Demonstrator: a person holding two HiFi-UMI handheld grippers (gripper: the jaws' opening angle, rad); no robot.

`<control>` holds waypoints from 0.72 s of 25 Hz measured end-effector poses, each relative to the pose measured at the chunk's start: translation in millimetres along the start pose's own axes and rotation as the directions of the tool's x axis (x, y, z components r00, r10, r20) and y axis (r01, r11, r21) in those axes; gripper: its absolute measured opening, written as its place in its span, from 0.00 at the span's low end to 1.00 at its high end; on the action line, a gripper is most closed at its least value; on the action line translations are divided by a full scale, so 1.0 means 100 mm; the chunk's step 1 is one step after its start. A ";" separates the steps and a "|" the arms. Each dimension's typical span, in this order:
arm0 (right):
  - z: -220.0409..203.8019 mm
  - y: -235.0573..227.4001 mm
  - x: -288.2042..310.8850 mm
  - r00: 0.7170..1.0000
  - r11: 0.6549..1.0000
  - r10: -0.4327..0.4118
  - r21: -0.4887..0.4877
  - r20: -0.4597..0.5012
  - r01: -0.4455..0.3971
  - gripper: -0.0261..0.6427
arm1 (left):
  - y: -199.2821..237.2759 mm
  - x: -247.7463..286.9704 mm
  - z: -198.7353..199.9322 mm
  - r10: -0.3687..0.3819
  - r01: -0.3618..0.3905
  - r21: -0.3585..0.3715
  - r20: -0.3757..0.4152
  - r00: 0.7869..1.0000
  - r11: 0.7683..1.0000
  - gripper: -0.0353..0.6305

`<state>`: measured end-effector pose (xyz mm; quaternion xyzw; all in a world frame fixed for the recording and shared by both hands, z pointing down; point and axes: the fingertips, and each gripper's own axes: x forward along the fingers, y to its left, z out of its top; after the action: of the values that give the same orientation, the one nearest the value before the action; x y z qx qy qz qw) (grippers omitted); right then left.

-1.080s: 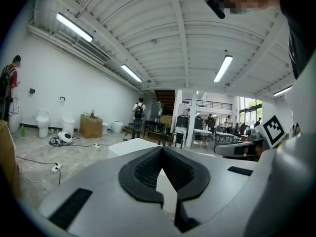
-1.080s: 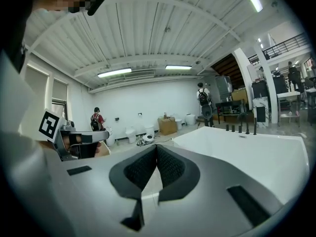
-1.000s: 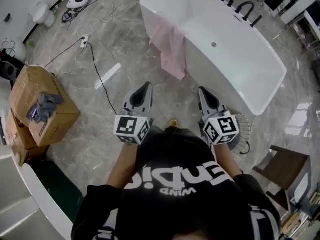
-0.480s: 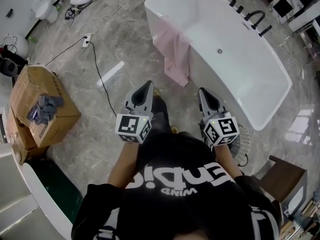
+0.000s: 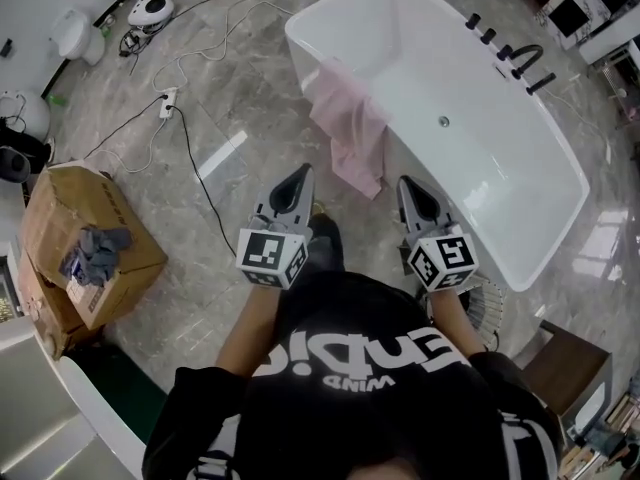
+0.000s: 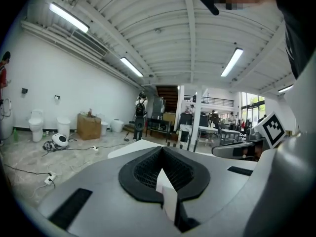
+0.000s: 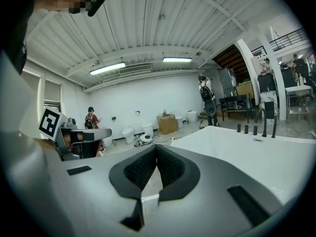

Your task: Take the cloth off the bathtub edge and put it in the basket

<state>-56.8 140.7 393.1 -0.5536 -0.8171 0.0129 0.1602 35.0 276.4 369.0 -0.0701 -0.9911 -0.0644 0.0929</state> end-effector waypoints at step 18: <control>0.69 -0.20 1.82 0.998 0.998 -0.068 -0.002 0.018 0.068 0.06 | 1.29 1.44 0.58 -0.162 0.162 0.034 -0.018 0.987 0.986 0.07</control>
<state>-154.9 308.9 376.5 -0.5257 -0.8368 0.0115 0.1523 -95.3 429.6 355.5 0.0129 -0.9938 -0.0546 0.0963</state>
